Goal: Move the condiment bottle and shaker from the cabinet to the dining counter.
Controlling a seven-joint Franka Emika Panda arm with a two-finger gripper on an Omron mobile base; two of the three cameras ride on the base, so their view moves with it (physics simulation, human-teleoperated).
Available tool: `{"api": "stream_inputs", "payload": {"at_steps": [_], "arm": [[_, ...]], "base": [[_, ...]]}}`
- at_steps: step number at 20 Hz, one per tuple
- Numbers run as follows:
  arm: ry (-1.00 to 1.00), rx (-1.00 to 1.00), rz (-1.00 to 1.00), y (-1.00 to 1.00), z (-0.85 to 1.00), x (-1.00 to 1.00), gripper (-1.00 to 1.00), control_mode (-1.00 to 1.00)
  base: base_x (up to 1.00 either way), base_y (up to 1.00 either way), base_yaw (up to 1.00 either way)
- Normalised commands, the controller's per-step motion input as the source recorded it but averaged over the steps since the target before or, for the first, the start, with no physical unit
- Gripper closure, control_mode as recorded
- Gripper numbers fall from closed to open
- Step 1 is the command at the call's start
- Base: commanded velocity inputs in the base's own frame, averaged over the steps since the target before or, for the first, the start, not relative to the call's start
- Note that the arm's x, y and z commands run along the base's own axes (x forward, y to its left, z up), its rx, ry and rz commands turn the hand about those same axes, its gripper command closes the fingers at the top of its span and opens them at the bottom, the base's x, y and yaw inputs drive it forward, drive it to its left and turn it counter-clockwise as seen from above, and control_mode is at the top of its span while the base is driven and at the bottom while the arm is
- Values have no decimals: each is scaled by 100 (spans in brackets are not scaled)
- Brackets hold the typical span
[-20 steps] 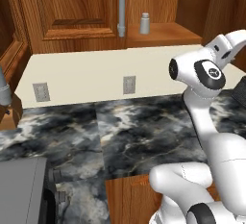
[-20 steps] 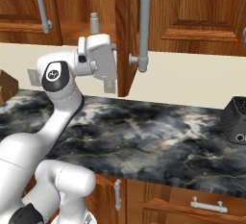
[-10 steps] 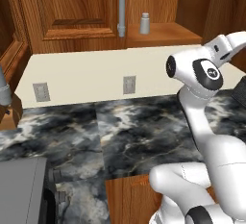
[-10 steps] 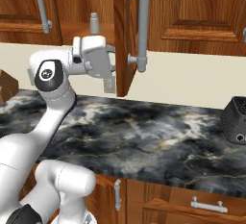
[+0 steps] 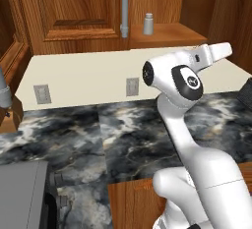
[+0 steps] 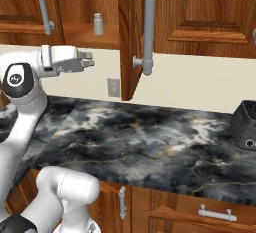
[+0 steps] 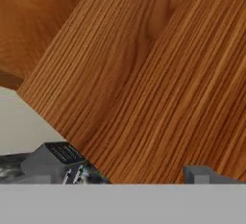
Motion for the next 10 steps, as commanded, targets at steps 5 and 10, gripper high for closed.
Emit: {"api": "stream_inputs", "payload": {"at_steps": [5, 10], "arm": [[-15, 16, 35, 95, 5, 5, -100, -100], [-13, 18, 42, 100, 2, 19, -100, -100]], "base": [[0, 0, 0], [0, 0, 0]]}}
